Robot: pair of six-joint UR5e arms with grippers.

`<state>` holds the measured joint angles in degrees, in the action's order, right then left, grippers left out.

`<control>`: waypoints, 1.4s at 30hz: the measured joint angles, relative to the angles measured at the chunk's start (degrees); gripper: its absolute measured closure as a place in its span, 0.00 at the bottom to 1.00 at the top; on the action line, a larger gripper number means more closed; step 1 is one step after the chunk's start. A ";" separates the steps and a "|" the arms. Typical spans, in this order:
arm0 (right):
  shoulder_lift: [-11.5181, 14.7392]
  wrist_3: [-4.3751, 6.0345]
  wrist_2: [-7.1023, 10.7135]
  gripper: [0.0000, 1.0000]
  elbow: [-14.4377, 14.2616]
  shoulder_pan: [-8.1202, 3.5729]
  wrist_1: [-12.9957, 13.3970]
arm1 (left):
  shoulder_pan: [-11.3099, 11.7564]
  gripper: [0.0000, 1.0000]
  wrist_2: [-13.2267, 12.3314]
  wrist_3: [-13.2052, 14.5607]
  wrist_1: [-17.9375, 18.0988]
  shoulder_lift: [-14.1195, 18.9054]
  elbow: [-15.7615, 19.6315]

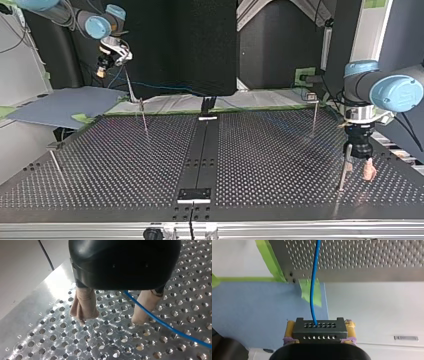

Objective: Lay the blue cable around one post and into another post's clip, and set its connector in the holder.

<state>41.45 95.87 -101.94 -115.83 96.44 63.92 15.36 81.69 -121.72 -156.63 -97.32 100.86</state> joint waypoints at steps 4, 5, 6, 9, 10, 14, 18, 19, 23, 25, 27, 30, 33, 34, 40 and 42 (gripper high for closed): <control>0.00 -0.31 1.37 1.00 0.20 -1.26 0.25 | 0.00 0.00 -0.02 -0.01 0.00 0.00 -0.01; 0.00 -0.47 1.93 1.00 0.32 -1.42 0.34 | 0.00 0.00 -0.02 -0.01 0.00 0.00 0.00; 0.00 -0.58 2.39 1.00 0.44 -1.50 0.41 | 0.00 0.00 -0.02 -0.01 0.00 0.00 0.00; -0.01 -1.15 3.95 1.00 0.98 -1.55 0.44 | -0.02 0.00 -0.03 -0.01 0.00 0.00 -0.01; -0.01 -1.41 4.43 1.00 1.18 -1.50 0.40 | -0.04 0.00 -0.04 0.00 0.00 0.00 -0.01; -0.04 -2.50 6.76 1.00 1.84 -1.16 0.30 | -0.15 0.00 -0.05 0.04 0.00 0.00 -0.01; -0.04 -2.80 8.99 1.00 2.01 -0.99 0.49 | -0.27 0.00 -0.04 0.07 0.00 0.00 0.00; -0.03 -2.82 9.51 1.00 2.02 -0.98 0.52 | -0.30 0.00 -0.05 0.07 0.00 0.00 0.00; -0.04 -2.90 11.78 1.00 2.15 -1.03 0.59 | -0.35 0.00 -0.02 0.07 0.00 0.00 0.01; -0.05 -3.01 12.67 1.00 2.40 -1.28 0.59 | -0.35 0.00 -0.01 0.07 0.00 0.00 0.01; -0.06 -3.20 13.76 1.00 2.73 -1.58 0.60 | -0.38 0.00 -0.01 0.04 0.00 0.00 0.00; -0.08 -3.74 15.32 1.00 3.23 -2.09 0.60 | -0.59 0.00 -0.04 -0.08 0.00 0.00 -0.02; -0.09 -4.41 16.99 1.00 3.79 -2.61 0.50 | -0.67 0.00 -0.06 -0.18 0.00 0.00 -0.02; -0.08 -4.54 17.49 1.00 3.98 -2.77 0.48 | -0.69 0.00 -0.07 -0.22 0.00 0.00 -0.02; -0.14 -4.40 20.96 1.00 5.31 -3.55 0.39 | -0.70 0.00 -0.67 -0.85 0.09 0.01 -0.02; -0.25 -4.21 22.23 1.00 5.51 -3.71 0.31 | -0.66 0.00 -1.27 -1.30 0.38 0.01 -0.04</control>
<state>41.20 91.65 -79.71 -110.32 92.73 64.23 14.70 80.42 -123.02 -156.25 -97.32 100.82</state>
